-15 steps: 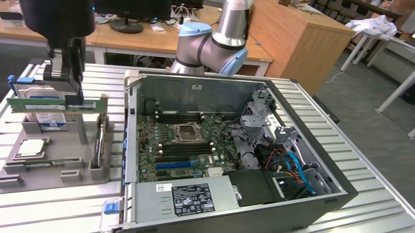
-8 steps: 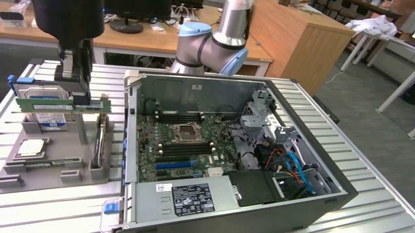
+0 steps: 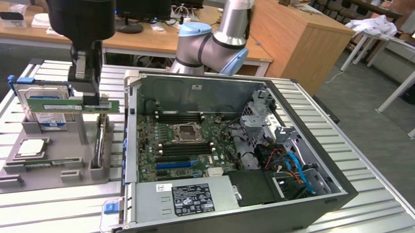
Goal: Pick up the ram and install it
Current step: 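Pick up the ram and move it above insertion slot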
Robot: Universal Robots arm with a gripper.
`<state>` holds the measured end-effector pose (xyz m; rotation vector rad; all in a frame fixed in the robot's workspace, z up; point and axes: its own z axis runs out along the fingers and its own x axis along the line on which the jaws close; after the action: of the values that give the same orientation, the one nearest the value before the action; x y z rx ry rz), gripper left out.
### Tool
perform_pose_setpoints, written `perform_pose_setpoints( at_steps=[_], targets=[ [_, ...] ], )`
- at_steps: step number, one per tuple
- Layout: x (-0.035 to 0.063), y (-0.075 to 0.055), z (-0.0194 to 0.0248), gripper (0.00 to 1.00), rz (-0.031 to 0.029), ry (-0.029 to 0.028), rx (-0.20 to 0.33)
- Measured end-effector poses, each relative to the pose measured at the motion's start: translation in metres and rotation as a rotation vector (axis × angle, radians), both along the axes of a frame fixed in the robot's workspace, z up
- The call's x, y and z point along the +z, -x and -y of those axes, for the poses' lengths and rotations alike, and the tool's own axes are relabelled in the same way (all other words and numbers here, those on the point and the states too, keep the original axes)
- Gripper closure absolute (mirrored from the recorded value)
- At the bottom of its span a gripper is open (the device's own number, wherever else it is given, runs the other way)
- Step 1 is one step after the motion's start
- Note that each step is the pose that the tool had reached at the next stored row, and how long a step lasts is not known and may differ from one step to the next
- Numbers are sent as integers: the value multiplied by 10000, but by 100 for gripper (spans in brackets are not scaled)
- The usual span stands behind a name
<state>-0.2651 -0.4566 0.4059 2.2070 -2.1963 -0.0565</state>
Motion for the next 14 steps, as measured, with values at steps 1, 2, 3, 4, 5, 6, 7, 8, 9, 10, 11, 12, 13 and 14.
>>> perform_pose_setpoints(
  at_steps=[1,2,3,4,5,6,7,8,9,10,11,12,13,14],
  targets=[
    [0,-18,0,88,-3,0,1],
    [0,-35,0,88,-6,0,1],
    [0,-53,0,88,-10,0,1],
    [0,-70,0,88,-13,0,0],
    [0,-87,0,88,-17,0,0],
    [0,-106,0,88,-20,0,0],
    [0,-126,0,88,-24,0,0],
    [0,-146,0,88,-29,0,0],
    [0,-164,0,88,-33,0,0],
    [0,-182,0,88,-37,0,0],
    [0,-199,0,88,-41,-1,0],
    [0,-217,0,88,-45,-1,1],
    [0,-235,0,88,-50,0,1],
    [0,-252,0,88,-55,1,1]
  ],
)
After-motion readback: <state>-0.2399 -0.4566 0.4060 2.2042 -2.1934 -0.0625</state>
